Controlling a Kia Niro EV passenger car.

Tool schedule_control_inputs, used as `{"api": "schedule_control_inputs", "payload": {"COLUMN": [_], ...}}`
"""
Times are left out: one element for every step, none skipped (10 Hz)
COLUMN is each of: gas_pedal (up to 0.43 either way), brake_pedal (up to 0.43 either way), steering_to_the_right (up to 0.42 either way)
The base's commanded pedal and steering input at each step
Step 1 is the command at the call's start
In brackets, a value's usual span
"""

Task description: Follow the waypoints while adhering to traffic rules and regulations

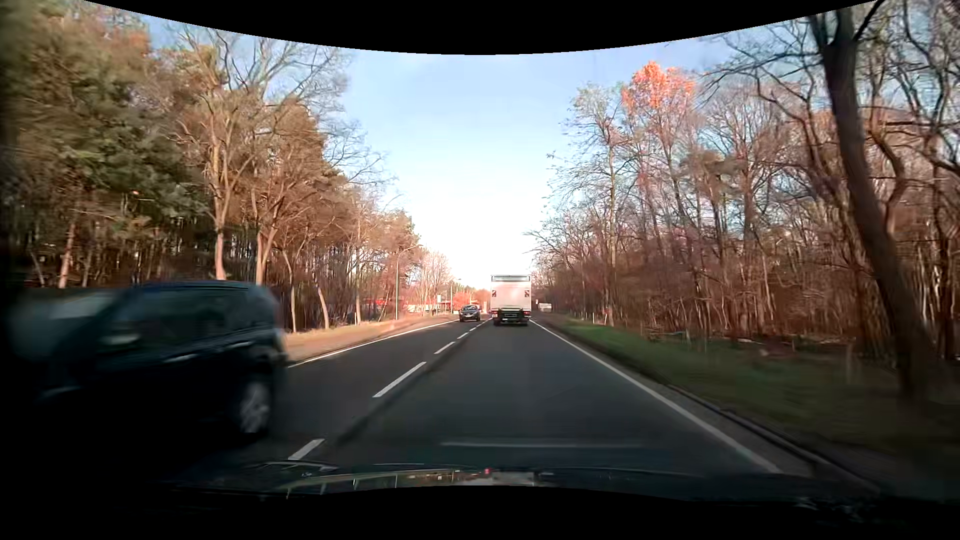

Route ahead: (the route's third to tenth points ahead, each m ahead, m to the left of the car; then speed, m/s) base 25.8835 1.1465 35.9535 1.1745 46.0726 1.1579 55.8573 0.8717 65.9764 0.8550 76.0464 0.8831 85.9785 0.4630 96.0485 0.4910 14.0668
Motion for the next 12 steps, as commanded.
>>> {"api": "schedule_control_inputs", "payload": {"gas_pedal": [0.189, 0.189, 0.189, 0.189, 0.189, 0.189, 0.189, 0.189, 0.189, 0.189, 0.189, 0.189], "brake_pedal": [0.0, 0.0, 0.0, 0.0, 0.0, 0.0, 0.0, 0.0, 0.0, 0.0, 0.0, 0.0], "steering_to_the_right": [0.001, 0.001, 0.001, 0.001, 0.001, 0.001, 0.001, 0.001, 0.001, 0.0, 0.0, -0.001]}}
